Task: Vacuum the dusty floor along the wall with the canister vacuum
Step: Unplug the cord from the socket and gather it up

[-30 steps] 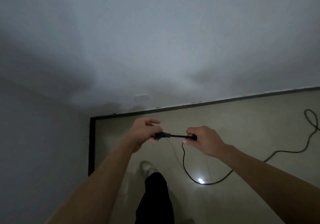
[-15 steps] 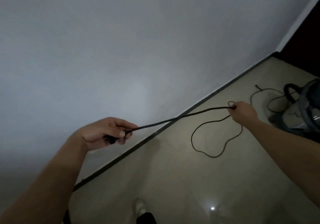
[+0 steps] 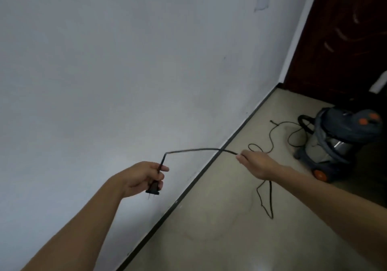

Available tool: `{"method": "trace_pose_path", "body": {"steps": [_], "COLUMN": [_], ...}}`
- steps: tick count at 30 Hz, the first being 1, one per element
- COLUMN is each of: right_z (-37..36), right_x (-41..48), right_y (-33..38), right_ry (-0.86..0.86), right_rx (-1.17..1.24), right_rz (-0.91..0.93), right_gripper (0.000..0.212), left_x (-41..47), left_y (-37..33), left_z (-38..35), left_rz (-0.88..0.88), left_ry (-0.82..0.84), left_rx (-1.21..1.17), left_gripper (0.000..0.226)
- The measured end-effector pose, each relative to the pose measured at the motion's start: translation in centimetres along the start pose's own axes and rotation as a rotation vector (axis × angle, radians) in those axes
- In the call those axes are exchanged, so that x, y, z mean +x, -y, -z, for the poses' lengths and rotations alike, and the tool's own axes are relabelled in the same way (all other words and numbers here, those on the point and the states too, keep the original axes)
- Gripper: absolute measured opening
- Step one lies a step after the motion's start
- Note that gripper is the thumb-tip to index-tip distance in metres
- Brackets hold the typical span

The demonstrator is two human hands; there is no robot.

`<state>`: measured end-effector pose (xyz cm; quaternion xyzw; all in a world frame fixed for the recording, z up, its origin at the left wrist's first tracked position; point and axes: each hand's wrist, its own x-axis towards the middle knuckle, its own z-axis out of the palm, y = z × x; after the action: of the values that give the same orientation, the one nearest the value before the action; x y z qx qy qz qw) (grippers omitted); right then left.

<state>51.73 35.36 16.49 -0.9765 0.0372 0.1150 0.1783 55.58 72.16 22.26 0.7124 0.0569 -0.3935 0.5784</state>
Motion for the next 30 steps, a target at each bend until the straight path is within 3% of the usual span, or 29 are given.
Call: {"method": "trace_pose_path", "body": {"steps": [2, 4, 6, 8, 11, 14, 18, 21, 23, 27, 30], "right_z": [1.0, 2.2, 3.6, 5.0, 7.2, 8.7, 7.8, 6.5, 5.8, 6.6, 10.0], "right_x": [0.1, 0.0, -0.2, 0.0, 1.0, 2.6, 4.7, 5.3, 5.5, 8.7, 12.8], "right_y": [2.8, 4.5, 5.5, 5.8, 4.1, -1.1, -11.6, -20.8, -26.0, -30.6, -29.6], "right_ry": [-0.004, -0.014, -0.045, -0.098, -0.240, -0.321, -0.338, -0.242, -0.152, -0.121, -0.070], "right_rx": [-0.010, -0.011, -0.010, 0.052, 0.163, 0.217, 0.123, 0.256, 0.348, 0.488, 0.333], "right_rz": [0.111, 0.192, 0.241, 0.251, 0.205, 0.014, -0.341, -0.667, -0.828, -0.867, -0.664], "right_gripper": [0.030, 0.024, 0.022, 0.022, 0.018, 0.020, 0.017, 0.030, 0.036, 0.042, 0.045], "left_x": [2.7, 5.3, 7.3, 9.1, 11.6, 14.0, 17.9, 21.3, 23.8, 29.6, 33.6], "left_y": [-2.0, -3.9, -5.7, -7.3, -9.5, -12.2, -17.7, -21.8, -23.5, -24.9, -26.3], "left_z": [-1.0, -1.8, -3.1, -4.9, -7.2, -8.1, -7.2, -5.7, -5.4, -8.4, -11.8], "left_rz": [-0.018, -0.125, -0.251, -0.273, -0.214, -0.217, -0.288, -0.314, -0.318, -0.251, -0.293], "left_ry": [-0.068, -0.152, -0.127, 0.050, 0.371, 0.487, 0.360, 0.219, 0.093, -0.191, -0.256], "left_rx": [-0.029, 0.084, 0.150, 0.141, 0.212, 0.214, -0.019, -0.223, -0.154, 0.429, 0.415], "left_gripper": [0.009, 0.013, 0.010, 0.022, 0.022, 0.020, 0.019, 0.020, 0.021, 0.025, 0.026]}}
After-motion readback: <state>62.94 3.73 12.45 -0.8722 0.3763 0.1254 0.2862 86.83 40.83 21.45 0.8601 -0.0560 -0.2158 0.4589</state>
